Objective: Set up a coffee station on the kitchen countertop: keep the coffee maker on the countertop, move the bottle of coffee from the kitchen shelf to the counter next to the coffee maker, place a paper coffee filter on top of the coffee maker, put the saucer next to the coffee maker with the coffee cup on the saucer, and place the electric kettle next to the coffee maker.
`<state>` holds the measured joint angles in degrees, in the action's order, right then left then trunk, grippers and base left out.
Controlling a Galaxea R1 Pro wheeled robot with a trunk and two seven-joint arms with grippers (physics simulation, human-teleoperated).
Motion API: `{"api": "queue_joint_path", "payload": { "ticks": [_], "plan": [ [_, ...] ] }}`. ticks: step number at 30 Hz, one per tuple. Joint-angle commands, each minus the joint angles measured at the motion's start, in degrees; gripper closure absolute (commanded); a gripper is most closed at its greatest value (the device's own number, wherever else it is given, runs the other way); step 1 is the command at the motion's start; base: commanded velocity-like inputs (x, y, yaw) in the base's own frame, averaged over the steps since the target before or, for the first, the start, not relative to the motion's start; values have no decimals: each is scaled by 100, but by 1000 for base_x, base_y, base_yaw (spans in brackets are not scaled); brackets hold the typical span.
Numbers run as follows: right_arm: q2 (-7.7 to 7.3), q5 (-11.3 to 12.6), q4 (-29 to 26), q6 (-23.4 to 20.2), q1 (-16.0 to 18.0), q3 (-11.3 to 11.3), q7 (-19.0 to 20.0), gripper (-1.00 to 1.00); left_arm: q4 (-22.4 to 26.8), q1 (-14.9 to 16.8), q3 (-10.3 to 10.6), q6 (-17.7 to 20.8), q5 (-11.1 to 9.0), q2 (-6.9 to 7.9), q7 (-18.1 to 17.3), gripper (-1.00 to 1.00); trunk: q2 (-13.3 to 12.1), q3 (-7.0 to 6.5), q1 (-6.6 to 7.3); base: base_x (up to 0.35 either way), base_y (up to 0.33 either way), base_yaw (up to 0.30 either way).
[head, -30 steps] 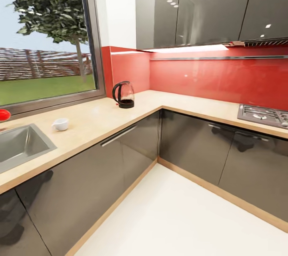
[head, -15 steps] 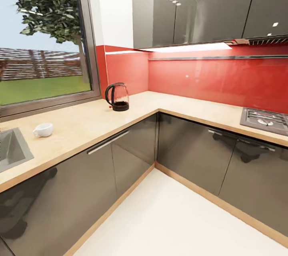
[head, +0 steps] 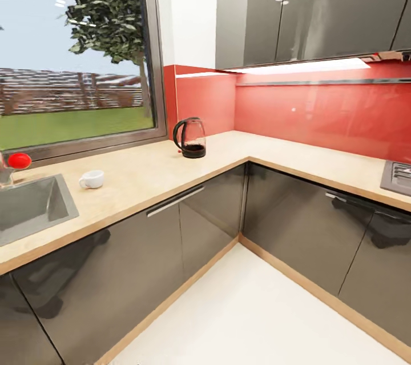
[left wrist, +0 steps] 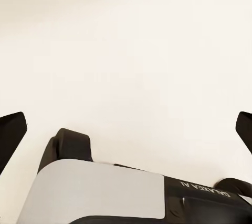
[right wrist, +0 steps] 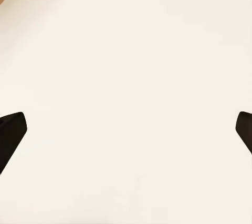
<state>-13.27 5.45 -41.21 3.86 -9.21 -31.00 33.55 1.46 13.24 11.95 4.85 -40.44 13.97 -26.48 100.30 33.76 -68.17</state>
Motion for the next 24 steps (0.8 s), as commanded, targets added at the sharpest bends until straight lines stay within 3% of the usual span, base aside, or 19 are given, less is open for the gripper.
{"api": "queue_joint_path", "payload": {
  "ticks": [1,17,24],
  "plan": [
    [-1,54,-1,-8,-2,-3,29,-100,3,3,36,43,-61,2,-16,-100,3,5,0,1,-1,271],
    [-1,52,-1,-8,-2,-2,29,-100,3,3,36,43,-61,2,-16,-100,3,5,0,0,0,271],
    [6,-371,-1,-8,-2,-8,29,-100,3,3,36,43,-61,4,-16,-100,3,5,0,0,-51,259]
  ]
}}
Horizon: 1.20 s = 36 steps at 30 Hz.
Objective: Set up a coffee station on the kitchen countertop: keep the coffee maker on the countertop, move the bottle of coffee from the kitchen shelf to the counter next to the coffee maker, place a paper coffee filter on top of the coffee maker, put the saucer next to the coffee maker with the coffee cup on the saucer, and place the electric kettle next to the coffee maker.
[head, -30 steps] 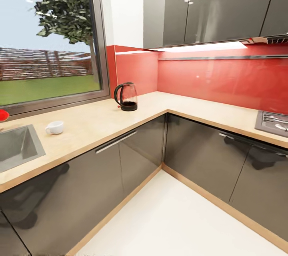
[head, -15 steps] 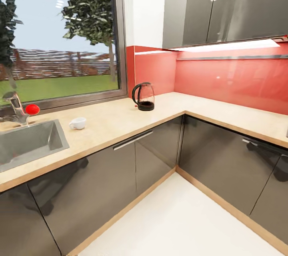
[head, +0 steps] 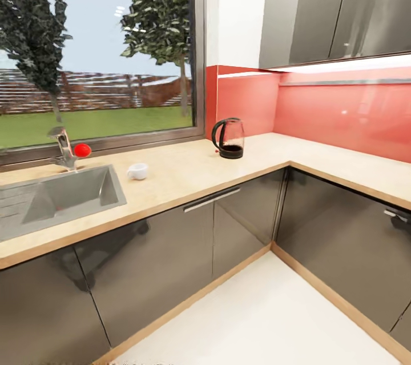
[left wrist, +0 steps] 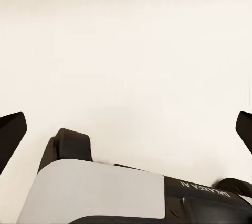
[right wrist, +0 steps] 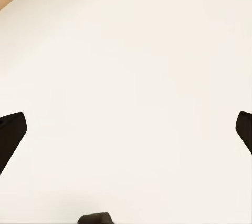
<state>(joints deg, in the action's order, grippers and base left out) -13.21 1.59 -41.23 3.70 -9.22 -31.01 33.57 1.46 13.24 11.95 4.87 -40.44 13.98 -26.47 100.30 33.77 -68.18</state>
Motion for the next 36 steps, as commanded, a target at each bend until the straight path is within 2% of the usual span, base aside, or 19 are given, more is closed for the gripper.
{"api": "queue_joint_path", "payload": {
  "ticks": [1,10,15,26,36],
  "plan": [
    [1,-16,1,8,0,-9,27,-100,3,3,36,41,-61,1,-16,-100,2,4,0,0,-210,136],
    [3,-74,1,8,0,-11,27,-100,3,3,36,43,-61,2,-16,-100,2,4,0,0,-273,54],
    [3,-79,1,8,0,-11,27,-100,3,3,36,41,-61,0,-16,-100,2,4,0,0,-259,205],
    [3,-82,1,7,0,-9,38,-100,3,3,36,44,-61,0,-16,-100,2,4,0,0,-55,241],
    [-2,-104,9,230,0,3,72,-100,3,3,36,42,-61,0,-16,-100,2,4,0,0,-188,29]
  ]
}}
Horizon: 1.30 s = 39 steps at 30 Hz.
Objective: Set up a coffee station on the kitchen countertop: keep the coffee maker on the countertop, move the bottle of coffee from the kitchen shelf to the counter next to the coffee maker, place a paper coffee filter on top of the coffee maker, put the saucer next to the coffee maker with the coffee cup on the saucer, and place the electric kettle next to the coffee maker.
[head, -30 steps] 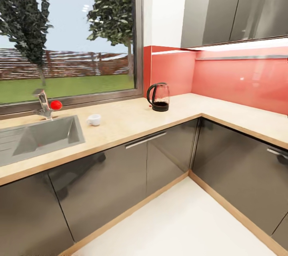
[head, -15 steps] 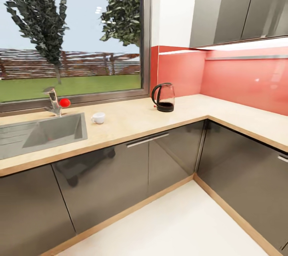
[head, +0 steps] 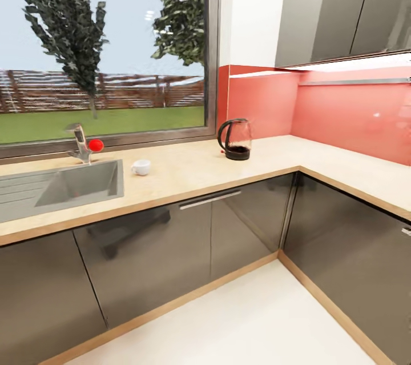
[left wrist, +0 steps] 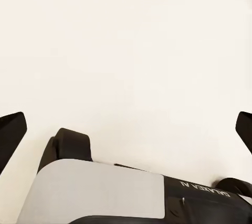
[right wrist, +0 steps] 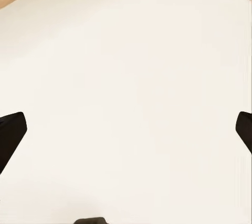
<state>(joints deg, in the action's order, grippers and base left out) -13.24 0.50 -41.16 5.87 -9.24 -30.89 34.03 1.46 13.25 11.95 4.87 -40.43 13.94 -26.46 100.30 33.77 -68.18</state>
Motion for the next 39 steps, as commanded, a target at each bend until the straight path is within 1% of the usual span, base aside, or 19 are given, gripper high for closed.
{"api": "queue_joint_path", "payload": {
  "ticks": [1,6,27,30,32,34,39],
  "plan": [
    [3,4,2,25,1,-8,26,-100,4,3,35,41,-61,3,-17,-100,2,4,0,0,-228,37],
    [5,3,2,47,1,-5,25,-100,4,3,35,44,-61,3,-17,-100,2,4,0,0,-97,171],
    [6,3,2,55,1,-3,25,-100,4,3,35,48,-61,3,-17,-100,2,4,0,0,-15,251],
    [6,-81,2,52,1,-3,25,-100,4,3,35,48,-61,3,-17,-100,2,4,0,0,-210,73],
    [9,-259,2,50,1,-4,25,-100,4,3,35,49,-61,3,-17,-100,2,4,0,0,-274,71],
    [16,-366,2,53,1,-8,25,-100,4,3,35,49,-61,3,-17,-100,2,4,0,0,-228,155],
    [21,-451,2,54,1,-12,25,-100,4,3,35,49,-61,3,-17,-100,2,4,0,0,-93,226]
  ]
}}
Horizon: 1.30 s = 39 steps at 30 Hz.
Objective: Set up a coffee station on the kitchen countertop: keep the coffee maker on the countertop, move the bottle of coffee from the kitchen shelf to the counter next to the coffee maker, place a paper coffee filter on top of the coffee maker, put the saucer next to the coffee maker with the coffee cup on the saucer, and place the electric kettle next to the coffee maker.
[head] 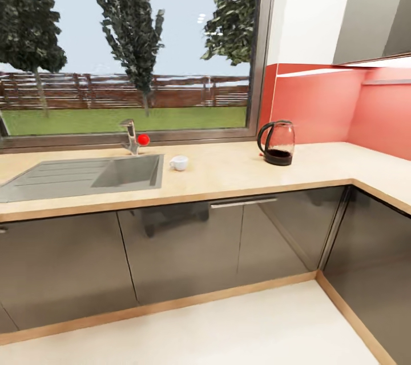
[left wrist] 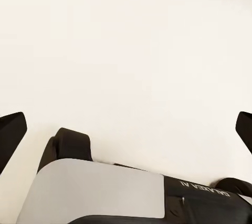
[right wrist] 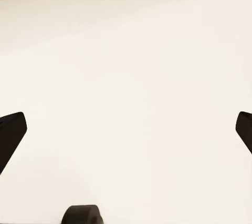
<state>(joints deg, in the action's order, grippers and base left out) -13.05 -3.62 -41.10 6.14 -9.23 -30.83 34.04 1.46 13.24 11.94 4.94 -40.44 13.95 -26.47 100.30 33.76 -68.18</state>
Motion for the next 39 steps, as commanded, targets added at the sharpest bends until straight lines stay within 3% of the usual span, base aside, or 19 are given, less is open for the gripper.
{"api": "queue_joint_path", "payload": {
  "ticks": [1,20,39],
  "plan": [
    [3,-50,-4,27,0,-18,24,-100,3,3,36,43,-61,2,-16,-100,2,5,0,0,-32,255],
    [11,-69,-9,28,0,-19,27,-100,3,3,36,43,-61,3,-16,-100,2,5,0,0,-4,258],
    [4,-70,-11,287,0,-2,40,-100,3,3,36,43,-61,2,-16,-100,2,5,0,0,0,19]
  ]
}}
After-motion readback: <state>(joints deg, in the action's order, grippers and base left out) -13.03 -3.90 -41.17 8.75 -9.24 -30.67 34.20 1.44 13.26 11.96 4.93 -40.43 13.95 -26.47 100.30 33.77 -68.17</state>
